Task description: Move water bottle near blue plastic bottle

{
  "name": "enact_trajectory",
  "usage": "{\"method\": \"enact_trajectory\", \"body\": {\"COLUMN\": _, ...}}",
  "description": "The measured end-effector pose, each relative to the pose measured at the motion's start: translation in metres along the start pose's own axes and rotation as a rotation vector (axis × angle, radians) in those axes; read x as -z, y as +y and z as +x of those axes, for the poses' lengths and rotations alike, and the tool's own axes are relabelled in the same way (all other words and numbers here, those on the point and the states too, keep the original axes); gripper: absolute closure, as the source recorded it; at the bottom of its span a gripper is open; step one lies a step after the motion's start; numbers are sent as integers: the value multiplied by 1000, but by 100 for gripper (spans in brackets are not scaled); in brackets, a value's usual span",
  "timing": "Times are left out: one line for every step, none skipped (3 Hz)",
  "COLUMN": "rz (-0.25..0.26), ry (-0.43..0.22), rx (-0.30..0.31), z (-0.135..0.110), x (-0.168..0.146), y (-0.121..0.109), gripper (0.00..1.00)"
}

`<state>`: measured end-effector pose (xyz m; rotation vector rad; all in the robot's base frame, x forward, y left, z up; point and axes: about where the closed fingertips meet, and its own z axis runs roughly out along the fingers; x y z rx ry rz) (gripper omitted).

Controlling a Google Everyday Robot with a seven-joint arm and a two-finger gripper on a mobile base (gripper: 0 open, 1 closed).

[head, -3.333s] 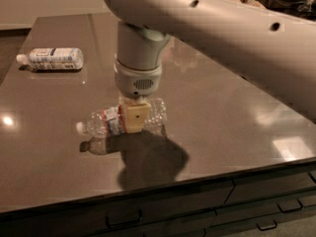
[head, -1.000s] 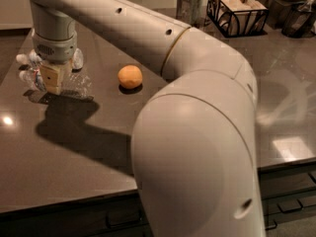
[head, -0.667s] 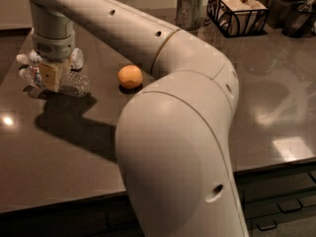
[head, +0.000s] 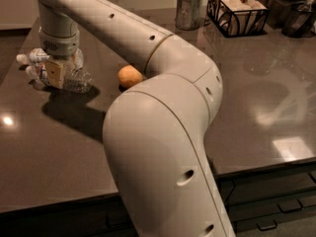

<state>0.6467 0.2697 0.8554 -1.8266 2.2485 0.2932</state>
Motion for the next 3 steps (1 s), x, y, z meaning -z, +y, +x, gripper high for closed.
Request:
{"method": "enact_trajectory", "body": {"rz": 9, "ry": 0, "rx": -4, "z": 9, "x": 2, "y": -13, "gripper": 36}}
{"method": "enact_trajectory", "body": {"rz": 32, "ry": 3, "rx": -3, "z": 22, "x": 11, "y": -23, "gripper": 12}}
{"method": "enact_trajectory", "body": {"rz": 32, "ry": 0, "rx": -2, "z": 21, "x": 8, "y": -23, "gripper": 0}}
